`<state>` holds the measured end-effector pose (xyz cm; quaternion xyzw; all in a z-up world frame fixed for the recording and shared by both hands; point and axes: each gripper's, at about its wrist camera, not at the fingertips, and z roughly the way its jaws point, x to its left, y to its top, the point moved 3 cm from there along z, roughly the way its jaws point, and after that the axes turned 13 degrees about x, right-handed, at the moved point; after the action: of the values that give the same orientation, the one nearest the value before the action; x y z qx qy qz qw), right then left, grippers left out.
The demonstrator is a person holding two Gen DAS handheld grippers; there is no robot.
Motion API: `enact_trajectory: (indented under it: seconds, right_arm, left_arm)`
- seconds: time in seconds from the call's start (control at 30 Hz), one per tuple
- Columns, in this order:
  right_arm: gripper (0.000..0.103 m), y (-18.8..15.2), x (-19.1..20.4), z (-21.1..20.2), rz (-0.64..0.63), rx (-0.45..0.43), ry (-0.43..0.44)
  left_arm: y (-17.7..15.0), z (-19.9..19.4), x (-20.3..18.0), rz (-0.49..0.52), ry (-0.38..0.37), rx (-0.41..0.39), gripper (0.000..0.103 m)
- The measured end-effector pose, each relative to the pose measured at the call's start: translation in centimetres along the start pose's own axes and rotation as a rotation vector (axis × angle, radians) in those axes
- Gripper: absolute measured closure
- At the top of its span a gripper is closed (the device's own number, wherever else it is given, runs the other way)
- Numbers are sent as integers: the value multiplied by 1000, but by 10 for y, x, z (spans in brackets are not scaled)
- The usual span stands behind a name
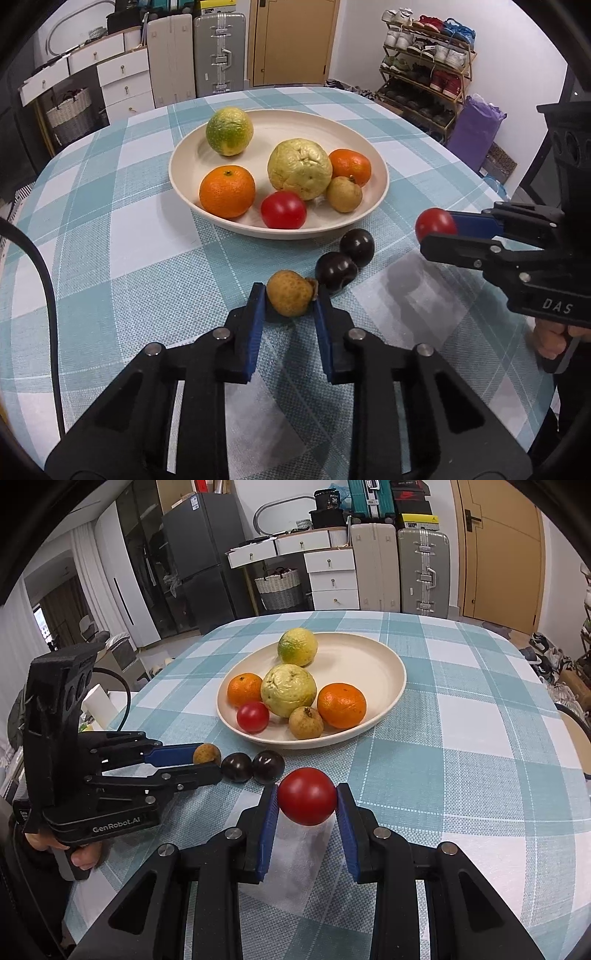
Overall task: Organize fruits
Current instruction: 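Carry the brown fruit and tomato over the plate and open both tools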
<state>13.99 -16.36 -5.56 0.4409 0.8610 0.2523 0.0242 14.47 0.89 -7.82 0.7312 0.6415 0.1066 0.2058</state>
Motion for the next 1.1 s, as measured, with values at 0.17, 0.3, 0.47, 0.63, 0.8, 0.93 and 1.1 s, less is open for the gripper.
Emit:
enact_trajectory:
  seconds: [0.17,0.3,0.47,0.63,0.8,0.93,1.1]
  right_arm:
    - [71,0,-2,3,5,5,-1]
    - [71,0,-2,2,4,6,-3]
    - [71,3,-4,-4,1,-2,-7]
    - [71,12,-6,-12,-2,-20,-14]
    - [71,20,-9,-21,-4,-39,-14]
    - [71,29,-14,-26,0,-54,-11]
    - [71,40,-20,-31,16,-77,2]
  left_arm:
    - [-1,-2,0,4,-4,-10,80]
    - [-2,-10,1,-6,-11,-36,80]
    - [0,-27,6,-37,-4,-101,80]
    - [5,-45,12,-72,1,-154,80]
    - [13,-59,16,-96,12,-193,80]
    - [20,-67,17,-110,15,-212,80]
    - [27,-70,17,-125,19,-221,80]
